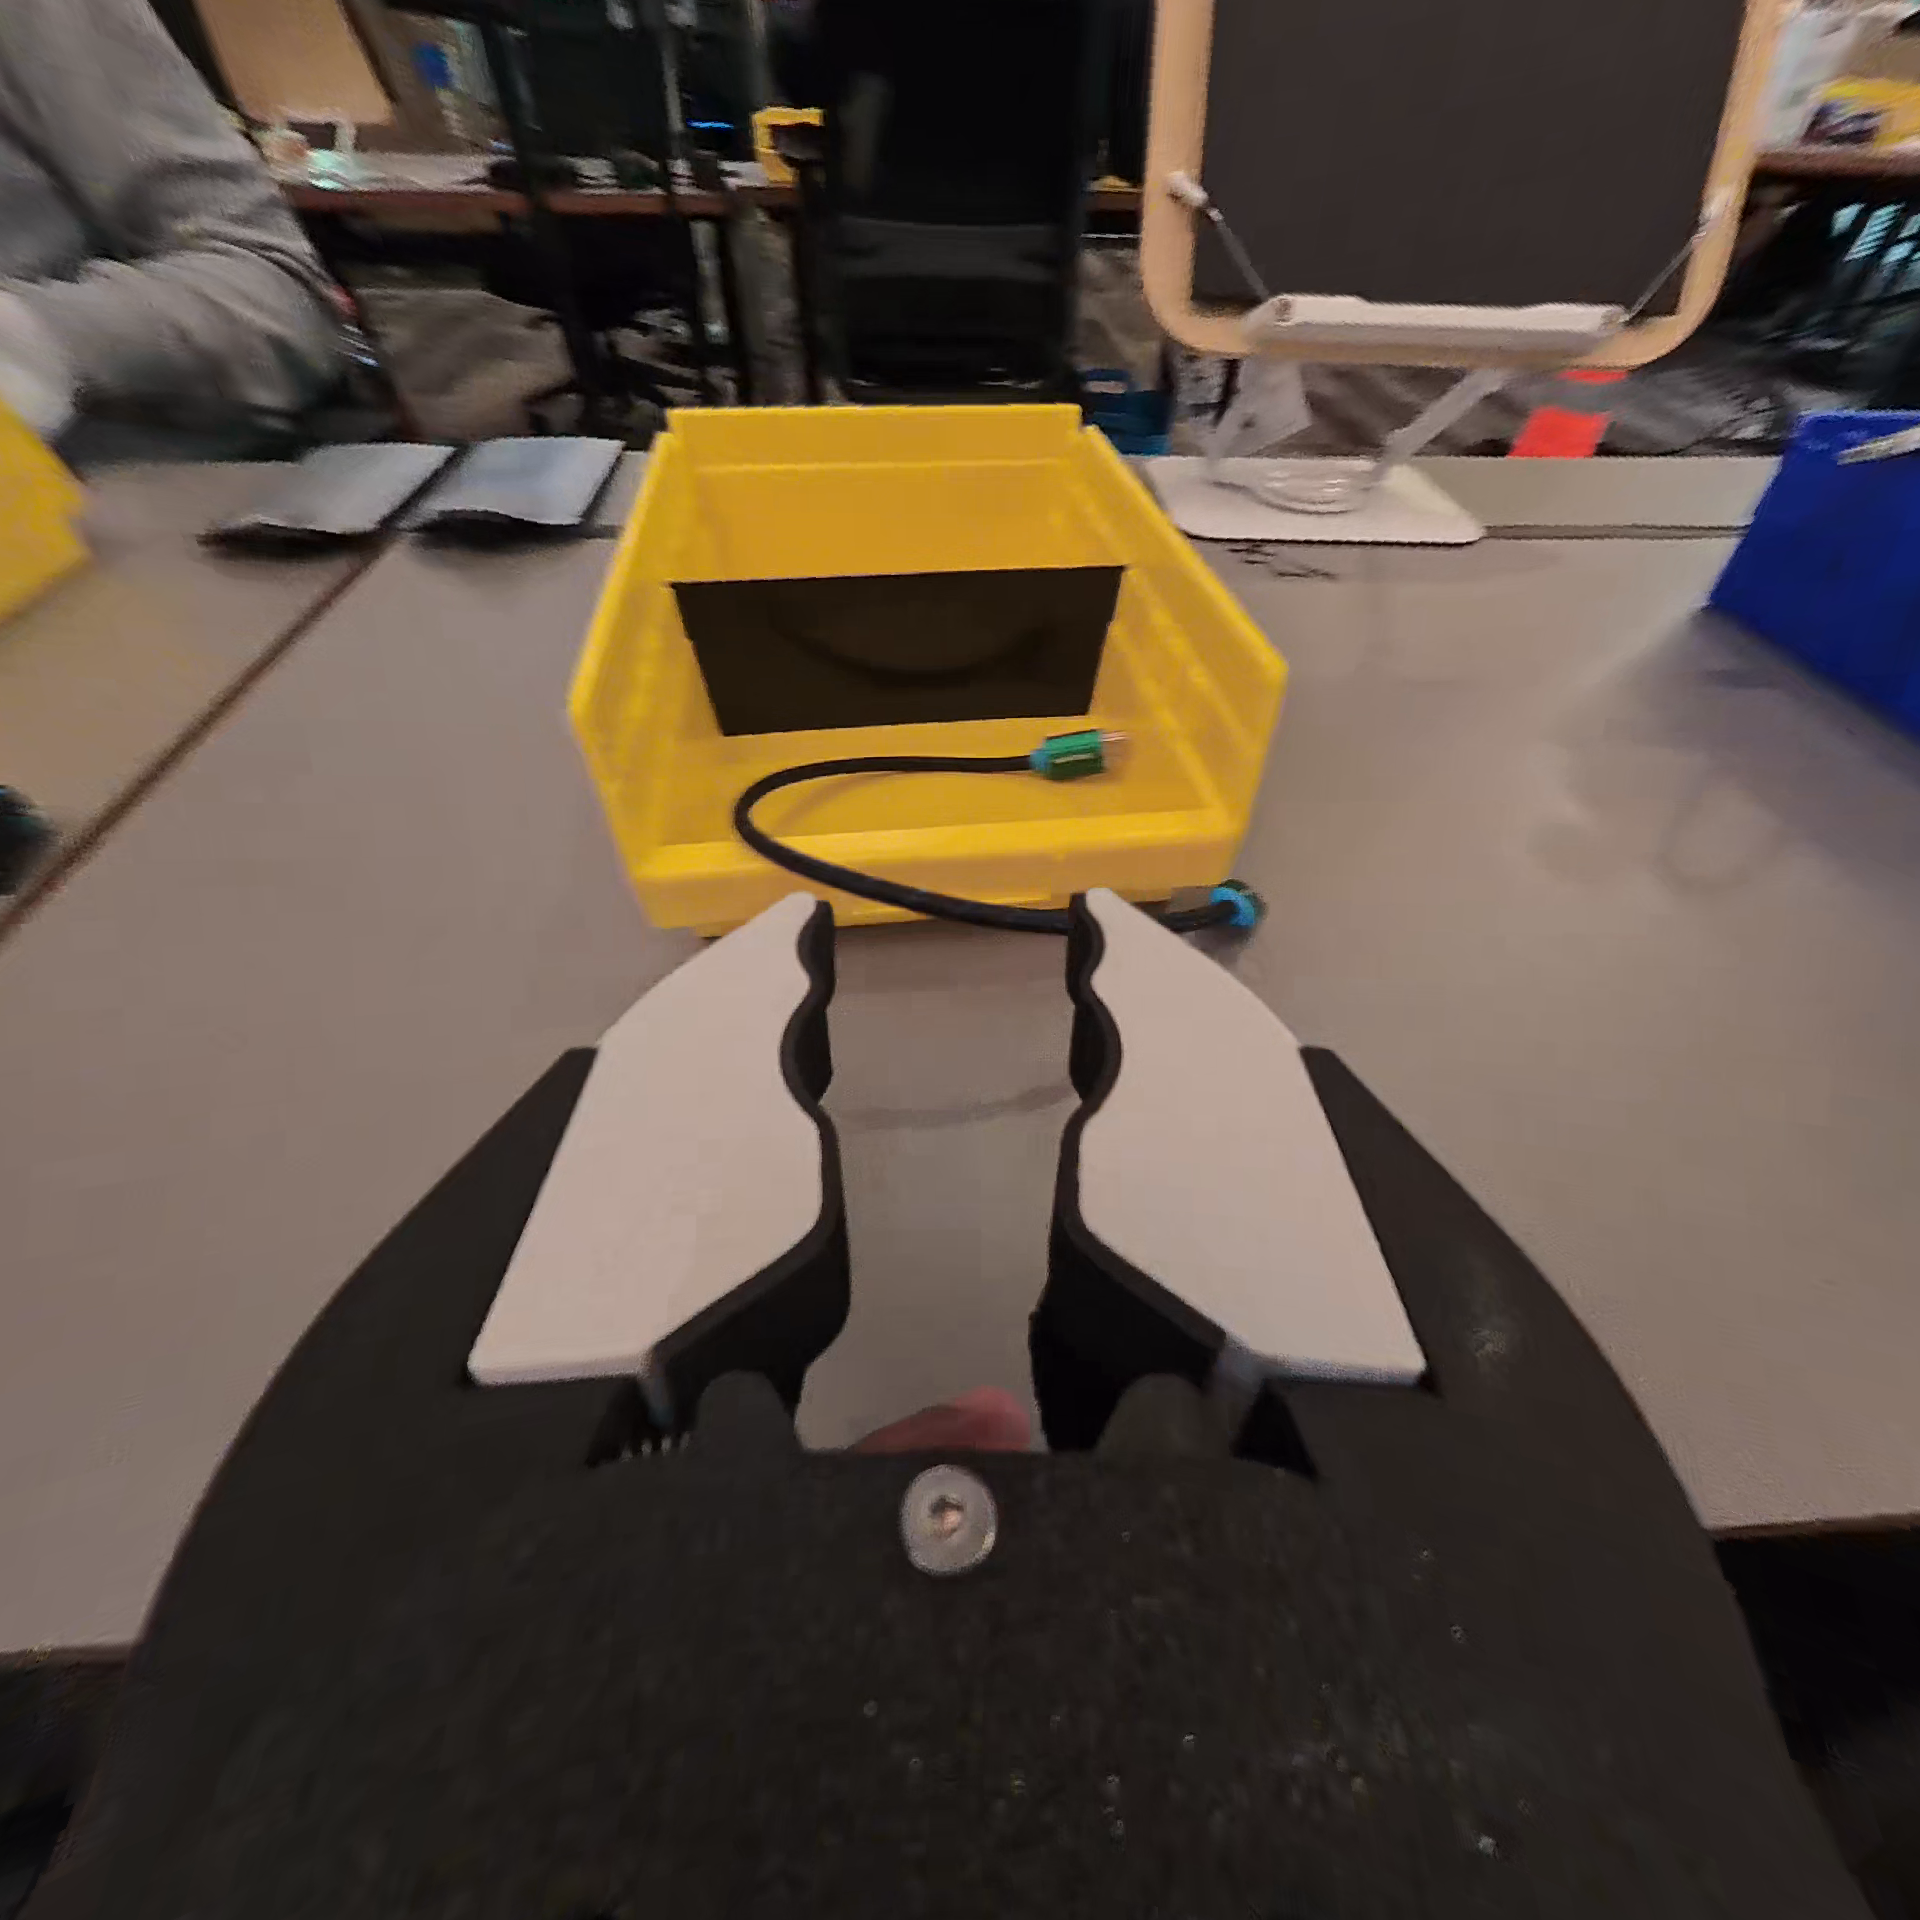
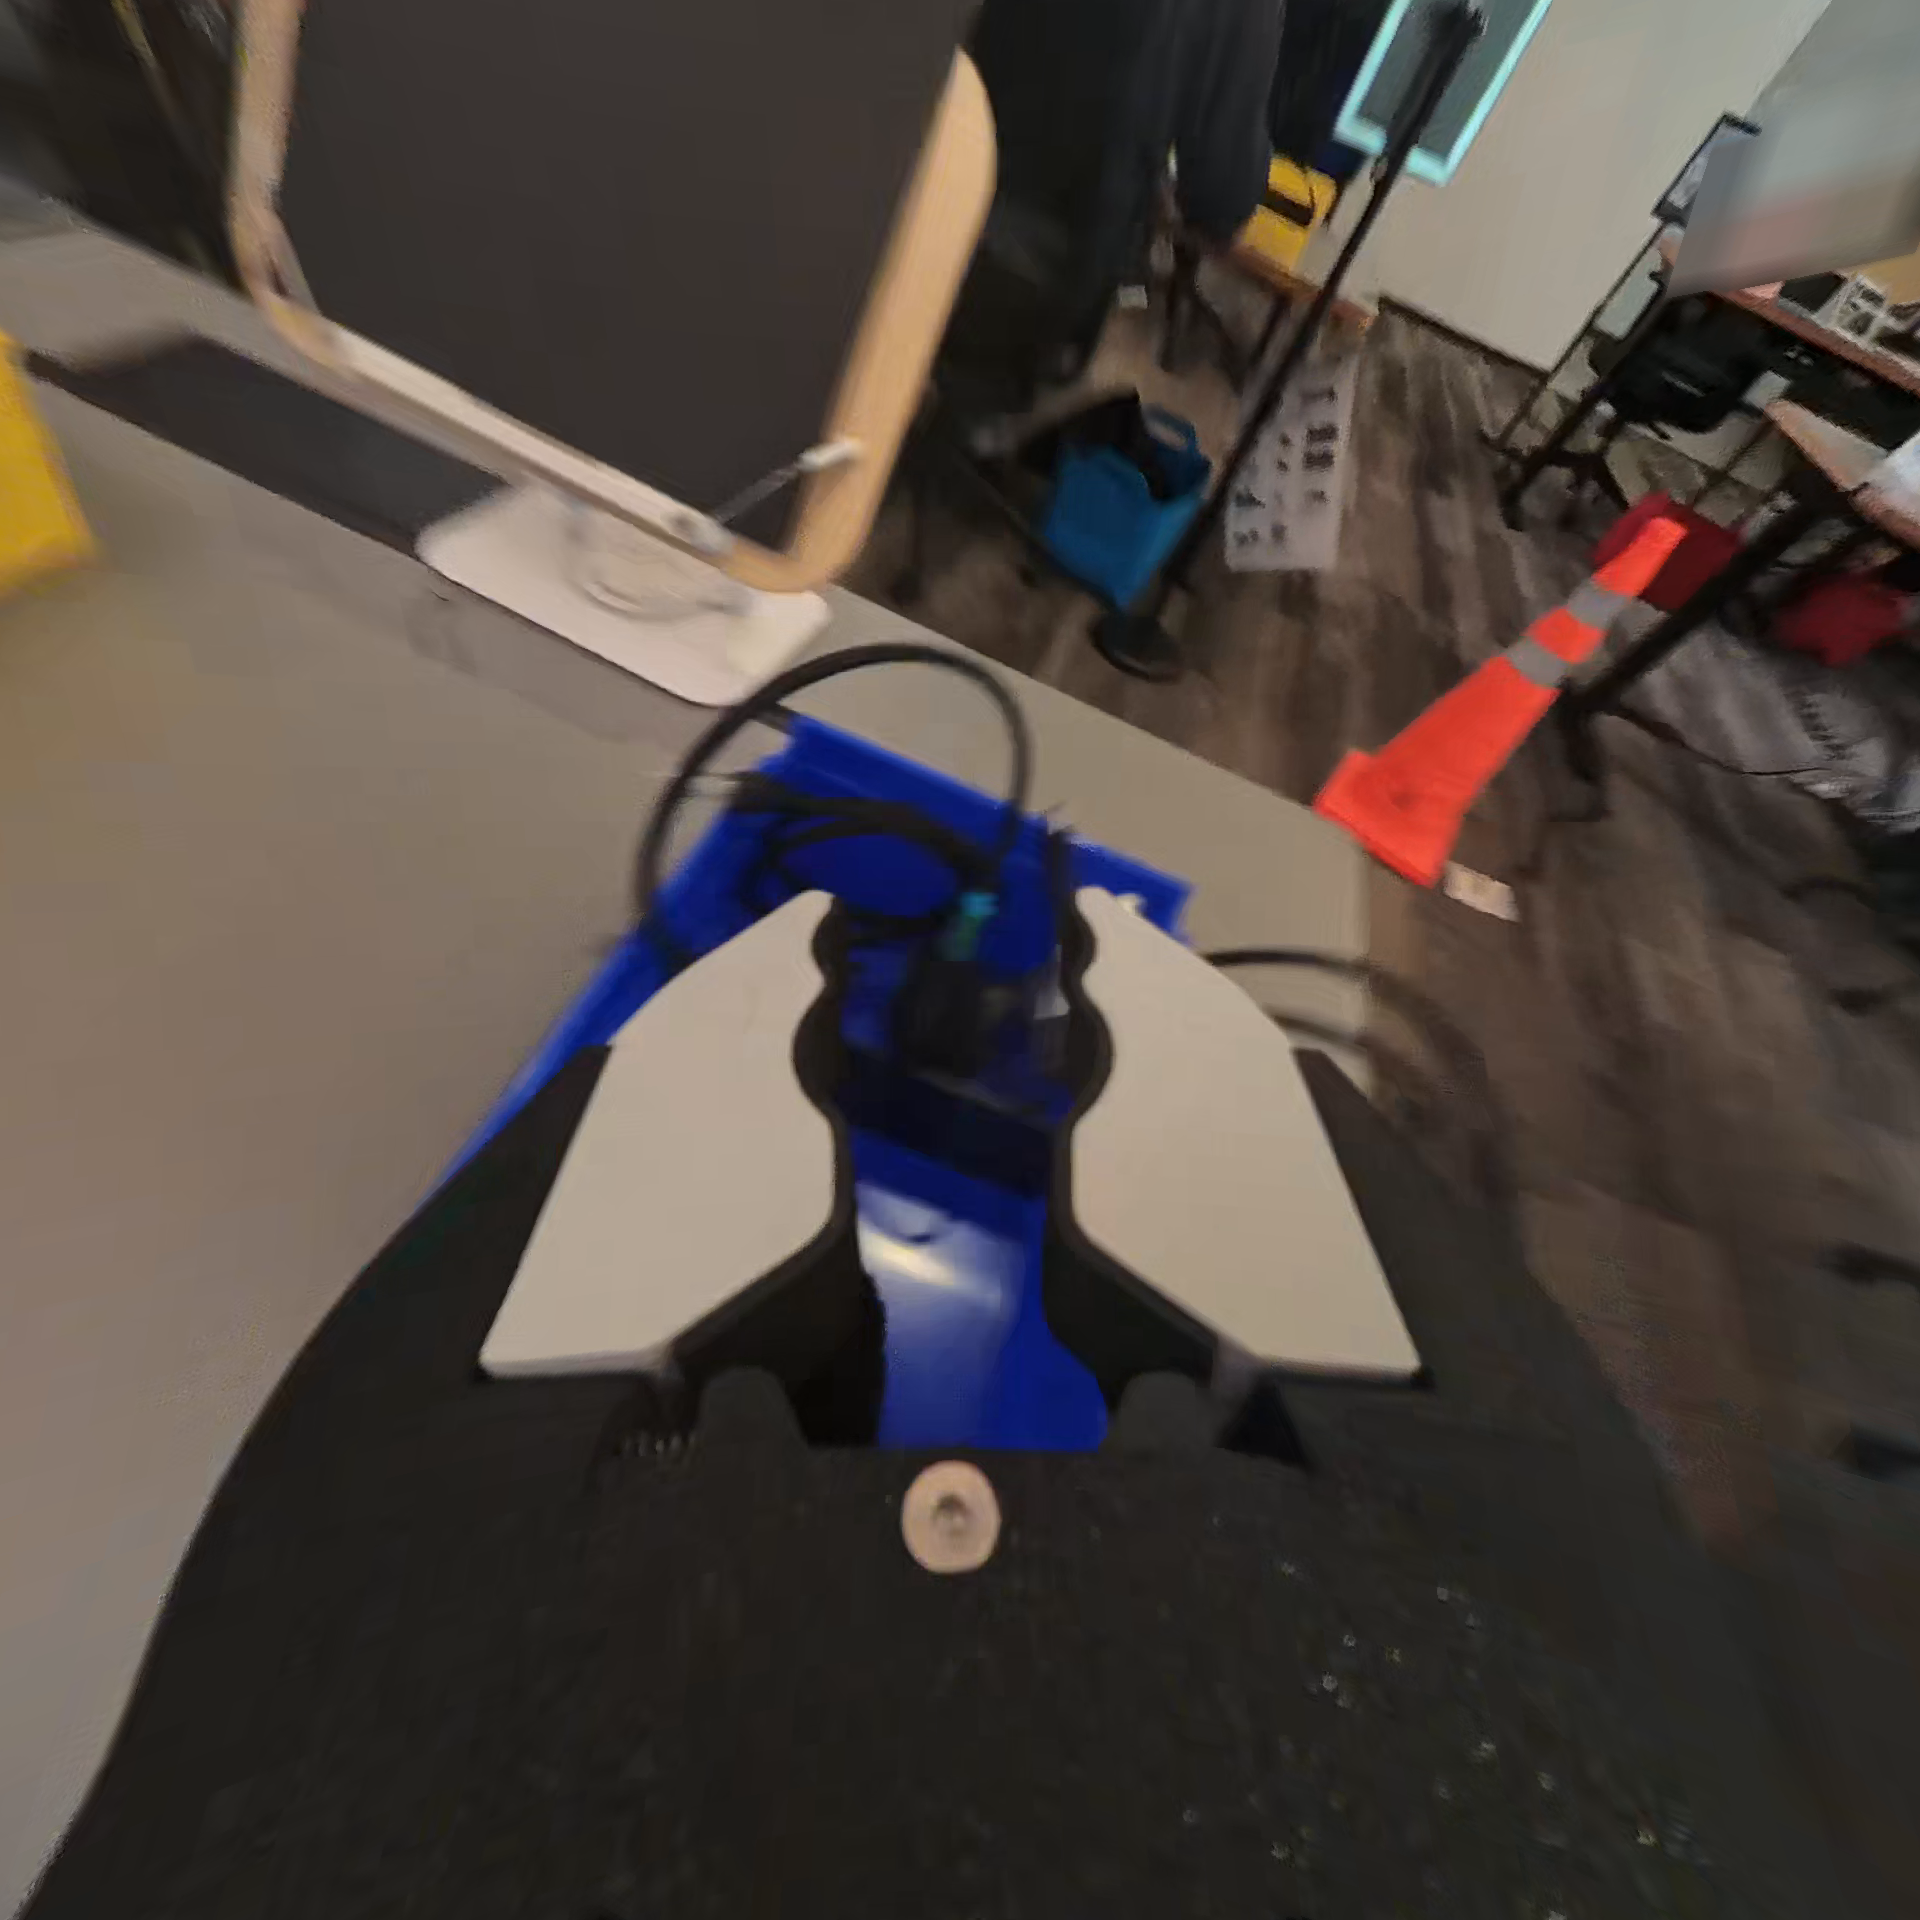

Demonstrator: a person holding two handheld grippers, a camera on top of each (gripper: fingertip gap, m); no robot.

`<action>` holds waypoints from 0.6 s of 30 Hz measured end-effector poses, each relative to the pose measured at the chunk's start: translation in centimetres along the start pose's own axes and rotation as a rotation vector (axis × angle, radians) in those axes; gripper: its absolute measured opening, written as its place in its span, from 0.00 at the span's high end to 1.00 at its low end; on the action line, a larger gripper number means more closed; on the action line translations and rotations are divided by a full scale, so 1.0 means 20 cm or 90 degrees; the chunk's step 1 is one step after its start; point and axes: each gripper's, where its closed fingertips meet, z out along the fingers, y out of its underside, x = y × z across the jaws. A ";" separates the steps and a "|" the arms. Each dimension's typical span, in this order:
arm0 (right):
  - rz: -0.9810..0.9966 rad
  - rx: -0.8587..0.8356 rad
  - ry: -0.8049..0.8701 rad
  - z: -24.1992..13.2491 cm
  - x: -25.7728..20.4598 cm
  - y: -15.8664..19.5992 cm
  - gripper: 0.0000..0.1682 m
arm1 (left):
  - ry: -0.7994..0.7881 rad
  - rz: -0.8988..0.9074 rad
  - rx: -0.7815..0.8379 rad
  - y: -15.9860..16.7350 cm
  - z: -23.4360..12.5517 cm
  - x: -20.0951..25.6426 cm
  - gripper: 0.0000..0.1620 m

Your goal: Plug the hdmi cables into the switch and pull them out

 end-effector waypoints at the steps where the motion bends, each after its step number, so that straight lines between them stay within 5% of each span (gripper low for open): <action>1: 0.040 0.037 -0.020 -0.05 -0.13 0.10 0.79 | -0.009 0.006 0.000 0.00 0.00 -0.02 0.74; 5: 0.098 0.053 -0.005 -0.11 -0.47 0.56 0.67 | 0.015 0.000 0.011 0.01 0.01 -0.01 0.70; 9: 0.244 0.062 0.049 -0.22 -0.46 0.83 0.70 | 0.115 -0.042 0.005 0.02 0.04 0.12 0.64; 18: 0.193 0.013 0.134 -0.25 -0.30 0.94 0.70 | 0.189 -0.084 -0.033 0.09 0.10 0.28 0.60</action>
